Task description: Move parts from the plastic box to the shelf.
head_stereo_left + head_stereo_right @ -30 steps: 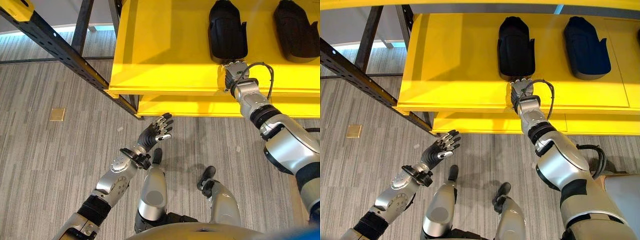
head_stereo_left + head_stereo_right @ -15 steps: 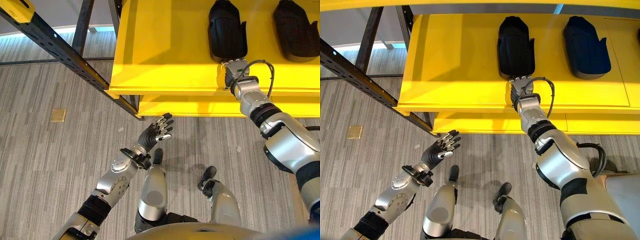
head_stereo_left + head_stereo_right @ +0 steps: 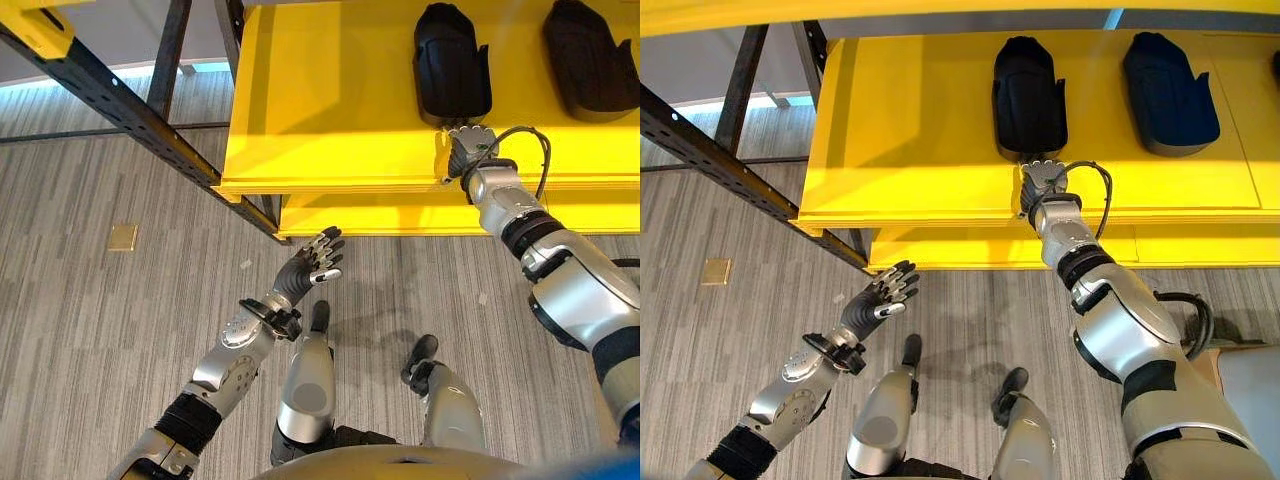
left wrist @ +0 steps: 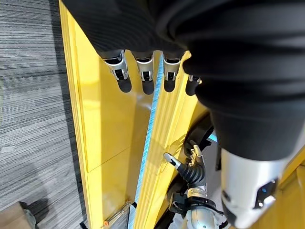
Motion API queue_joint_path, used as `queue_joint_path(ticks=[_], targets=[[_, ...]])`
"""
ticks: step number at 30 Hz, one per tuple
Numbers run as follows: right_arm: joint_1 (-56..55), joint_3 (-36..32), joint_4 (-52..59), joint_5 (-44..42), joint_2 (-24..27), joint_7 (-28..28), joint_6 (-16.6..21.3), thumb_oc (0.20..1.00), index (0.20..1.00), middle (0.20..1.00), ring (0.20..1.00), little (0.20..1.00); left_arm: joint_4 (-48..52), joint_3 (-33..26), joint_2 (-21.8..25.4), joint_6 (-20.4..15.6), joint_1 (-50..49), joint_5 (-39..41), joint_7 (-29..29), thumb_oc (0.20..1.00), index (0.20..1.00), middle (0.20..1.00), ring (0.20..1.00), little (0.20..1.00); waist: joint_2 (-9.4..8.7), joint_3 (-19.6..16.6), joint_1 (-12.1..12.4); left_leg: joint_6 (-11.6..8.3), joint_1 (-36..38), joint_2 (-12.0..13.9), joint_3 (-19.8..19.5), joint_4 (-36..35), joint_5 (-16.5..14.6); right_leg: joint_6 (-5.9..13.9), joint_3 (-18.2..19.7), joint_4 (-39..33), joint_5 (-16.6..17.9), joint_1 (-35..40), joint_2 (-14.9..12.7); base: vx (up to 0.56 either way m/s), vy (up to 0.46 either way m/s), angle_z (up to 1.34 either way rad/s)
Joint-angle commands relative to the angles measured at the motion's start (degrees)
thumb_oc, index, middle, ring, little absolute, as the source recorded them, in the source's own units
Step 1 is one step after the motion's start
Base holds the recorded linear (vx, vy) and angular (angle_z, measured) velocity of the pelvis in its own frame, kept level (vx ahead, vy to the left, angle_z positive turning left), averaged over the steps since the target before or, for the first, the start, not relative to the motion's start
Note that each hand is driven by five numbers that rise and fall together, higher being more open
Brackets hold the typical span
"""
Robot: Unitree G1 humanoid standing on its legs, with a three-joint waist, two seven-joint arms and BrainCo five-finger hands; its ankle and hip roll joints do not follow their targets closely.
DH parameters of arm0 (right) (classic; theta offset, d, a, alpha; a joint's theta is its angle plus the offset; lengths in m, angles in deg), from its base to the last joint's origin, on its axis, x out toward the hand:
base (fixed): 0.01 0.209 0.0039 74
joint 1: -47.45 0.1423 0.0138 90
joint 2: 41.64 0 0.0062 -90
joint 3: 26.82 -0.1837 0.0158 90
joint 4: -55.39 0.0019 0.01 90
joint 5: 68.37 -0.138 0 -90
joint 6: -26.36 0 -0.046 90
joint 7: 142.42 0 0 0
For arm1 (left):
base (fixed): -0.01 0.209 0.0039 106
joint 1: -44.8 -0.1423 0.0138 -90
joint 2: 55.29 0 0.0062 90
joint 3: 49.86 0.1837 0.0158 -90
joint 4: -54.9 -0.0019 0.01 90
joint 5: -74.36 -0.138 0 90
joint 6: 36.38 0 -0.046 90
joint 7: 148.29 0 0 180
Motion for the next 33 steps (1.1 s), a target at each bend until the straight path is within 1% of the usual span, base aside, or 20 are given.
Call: queue_joint_path(ticks=[1,4,5,7,8,9,10,12,13,16,18,20,21,23,25,27,28,29,30,33], targets=[[1.67,-1.02,6.20,-4.45,3.78,1.24,0.19,1.000,1.000,1.000,1.000,1.000,6.20,-0.16,1.23,-3.96,-1.72,0.34,0.72,1.000,1.000,1.000,1.000,1.000,-1.51,-0.15,-0.40,0.58,0.81,4.09,2.93,5.33,-4.14,5.72,-0.31,-4.04,2.52,4.42,-2.48,-0.05,0.018,-0.05],[-11.27,-5.31,29.09,-5.05,8.82,9.03,-2.74,1.000,1.000,1.000,1.000,1.000,8.00,-3.89,1.09,-5.09,-4.64,0.34,0.54,1.000,1.000,1.000,1.000,1.000,-2.45,0.39,-3.48,0.78,1.45,4.25,3.94,4.97,-4.40,5.82,1.45,-4.48,2.38,4.36,-2.02,-0.07,0.034,-0.09],[-15.20,-6.23,35.01,-5.81,9.66,10.31,-2.97,1.000,1.000,1.000,1.000,1.000,8.31,-4.69,0.92,-5.51,-5.39,-0.02,0.27,1.000,1.000,1.000,1.000,1.000,-2.82,0.23,-4.42,0.83,1.45,4.32,4.26,4.60,-4.13,5.76,1.84,-4.93,2.61,4.21,-1.78,-0.05,0.028,-0.10],[-25.00,-8.78,48.91,-8.56,12.33,11.27,-3.70,1.000,1.000,1.000,1.000,1.000,8.67,-6.23,0.54,-6.70,-7.06,-0.33,-0.55,1.000,1.000,1.000,1.000,1.000,-3.57,-0.16,-6.65,0.94,2.60,4.35,5.13,3.74,-4.14,5.84,2.89,-5.80,2.54,4.86,-1.29,-0.03,0.033,-0.23],[-30.19,-10.20,55.67,-12.48,13.59,10.75,-2.99,1.000,1.000,1.000,1.000,1.000,8.34,-7.11,0.28,-8.03,-7.77,-0.13,-0.54,1.000,1.000,1.000,1.000,1.000,-3.99,-0.74,-7.99,0.99,3.28,4.41,5.75,3.18,-4.08,5.81,3.51,-6.42,2.55,5.23,-0.83,-0.01,0.034,-0.36],[-34.62,-11.80,59.71,-13.31,13.92,9.93,-0.97,1.000,1.000,1.000,1.000,1.000,8.08,-7.52,0.00,-9.02,-8.30,0.32,-0.25,1.000,1.000,1.000,1.000,1.000,-4.28,-1.14,-8.84,1.01,4.10,4.39,6.22,2.93,-4.26,5.90,3.84,-6.75,2.40,5.88,-0.57,-0.04,0.031,-0.31],[-39.59,-14.19,63.30,-14.73,14.21,7.35,3.84,1.000,1.000,1.000,1.000,1.000,8.11,-7.91,-0.48,-10.55,-8.99,0.06,0.05,1.000,1.000,1.000,1.000,1.000,-4.63,-2.04,-9.73,1.21,4.52,4.29,6.62,2.41,-4.12,5.87,4.29,-7.62,2.70,6.26,-0.18,-0.05,0.014,-0.35],[-49.96,-21.59,69.17,-21.03,13.03,-1.56,21.30,1.000,1.000,1.000,1.000,1.000,7.83,-7.82,-1.81,-13.02,-10.89,-1.70,-0.16,1.000,1.000,1.000,1.000,1.000,-5.55,-4.97,-11.45,1.72,6.46,3.68,7.12,1.46,-4.49,6.34,5.23,-9.79,3.33,8.49,0.72,-0.07,0.031,-0.23],[-51.90,-24.11,69.15,-21.18,11.04,-6.14,28.17,1.000,1.000,1.000,1.000,1.000,7.50,-7.64,-2.81,-13.65,-11.01,-2.67,0.59,1.000,1.000,1.000,1.000,1.000,-5.55,-6.55,-12.22,2.02,7.50,3.41,7.69,1.15,-4.90,6.30,5.57,-10.77,3.59,9.51,0.99,-0.07,0.082,-0.12],[-54.58,-26.16,66.98,-23.98,8.52,-8.43,30.92,1.000,1.000,1.000,1.000,1.000,7.48,-6.71,-4.22,-15.38,-11.11,-1.02,4.04,1.000,1.000,1.000,1.000,1.000,-5.32,-8.24,-13.35,2.45,8.73,2.95,8.86,1.71,-6.01,6.14,5.80,-11.62,3.73,10.77,1.18,-0.05,0.131,-0.12],[-56.43,-27.19,64.47,-24.02,7.12,-8.97,31.58,1.000,1.000,1.000,1.000,1.000,6.22,-5.99,-4.58,-16.29,-9.86,-2.56,4.37,1.000,1.000,1.000,1.000,1.000,-5.37,-9.26,-14.50,2.97,9.65,2.28,10.07,2.05,-6.98,6.27,6.00,-12.31,4.26,11.30,0.92,-0.09,0.189,-0.11],[-57.48,-27.59,62.60,-24.05,6.98,-9.56,31.93,1.000,1.000,1.000,1.000,1.000,5.04,-4.93,-4.96,-17.16,-8.01,-1.21,5.14,1.000,1.000,1.000,1.000,1.000,-5.43,-9.67,-15.44,3.39,10.59,1.83,11.23,2.20,-7.65,6.73,6.39,-12.81,5.01,11.54,0.42,-0.10,0.206,-0.15],[-58.35,-28.19,61.12,-26.19,6.63,-10.04,30.95,1.000,1.000,1.000,1.000,1.000,4.43,-4.22,-5.43,-17.29,-6.58,0.17,6.18,1.000,1.000,1.000,1.000,1.000,-5.52,-9.81,-16.31,3.77,11.61,1.51,12.22,2.27,-8.45,7.46,6.90,-13.43,5.70,11.99,-0.09,-0.10,0.202,-0.16],[-59.64,-29.79,58.52,-29.07,4.38,-12.55,29.71,1.000,1.000,1.000,1.000,1.000,3.51,-3.19,-6.40,-15.91,-5.38,3.84,8.19,1.000,1.000,1.000,1.000,1.000,-6.12,-10.15,-17.47,4.40,12.64,0.96,13.63,2.49,-9.45,9.10,7.51,-14.75,8.25,11.96,-1.57,-0.10,0.165,-0.19],[-60.66,-30.81,57.17,-29.06,2.23,-16.17,30.13,1.000,1.000,1.000,1.000,1.000,0.50,-2.62,-7.63,-16.65,-3.68,2.04,6.61,1.000,1.000,1.000,1.000,1.000,-6.73,-10.50,-18.33,4.85,13.95,0.45,15.06,2.19,-10.26,9.77,7.63,-15.97,11.20,11.82,-3.22,-0.05,0.105,-0.33],[-61.85,-32.56,57.46,-29.64,0.48,-15.70,30.22,1.000,1.000,1.000,1.000,1.000,-1.10,-1.63,-9.04,-17.69,-2.19,1.03,5.90,1.000,1.000,1.000,1.000,1.000,-7.25,-11.01,-18.72,4.91,14.94,0.41,17.71,1.68,-10.69,10.69,4.92,-17.20,14.99,11.46,-5.39,-0.03,0.093,-0.44],[-61.95,-32.94,57.15,-30.29,-0.35,-13.62,30.14,1.000,1.000,1.000,1.000,1.000,-0.76,-1.67,-9.45,-18.20,-2.35,0.85,4.96,1.000,1.000,1.000,1.000,1.000,-6.93,-10.92,-18.52,4.57,16.33,0.74,18.96,1.37,-12.04,11.54,2.60,-16.65,15.61,11.57,-5.60,-0.05,0.104,-0.85],[-61.75,-33.35,56.07,-31.70,-1.51,-11.85,29.32,1.000,1.000,1.000,1.000,1.000,-0.25,-1.97,-9.71,-18.65,-2.70,-0.04,4.61,1.000,1.000,1.000,1.000,1.000,-6.86,-10.86,-18.11,4.54,17.30,0.84,21.56,0.66,-12.06,11.72,-1.27,-15.62,16.41,11.13,-6.07,-0.10,0.082,-1.45],[-61.85,-33.56,54.58,-33.85,-2.47,-11.54,29.03,1.000,1.000,1.000,1.000,1.000,-0.49,-2.29,-8.92,-18.67,-3.05,-0.57,3.55,1.000,1.000,1.000,1.000,1.000,-6.41,-10.97,-18.11,5.22,17.61,0.58,23.38,0.22,-11.91,11.87,-1.49,-10.21,18.16,9.45,-7.64,-0.16,0.033,-1.80],[-62.94,-34.92,53.31,-36.08,-3.00,-14.58,27.37,1.000,1.000,1.000,1.000,1.000,-0.65,-3.71,-7.58,-17.86,-3.67,0.04,3.05,1.000,1.000,1.000,1.000,1.000,-4.92,-11.89,-17.25,6.43,16.46,1.92,25.90,0.21,-10.49,9.22,-4.22,-1.73,12.77,9.99,-8.89,-0.08,-0.052,-1.31]])
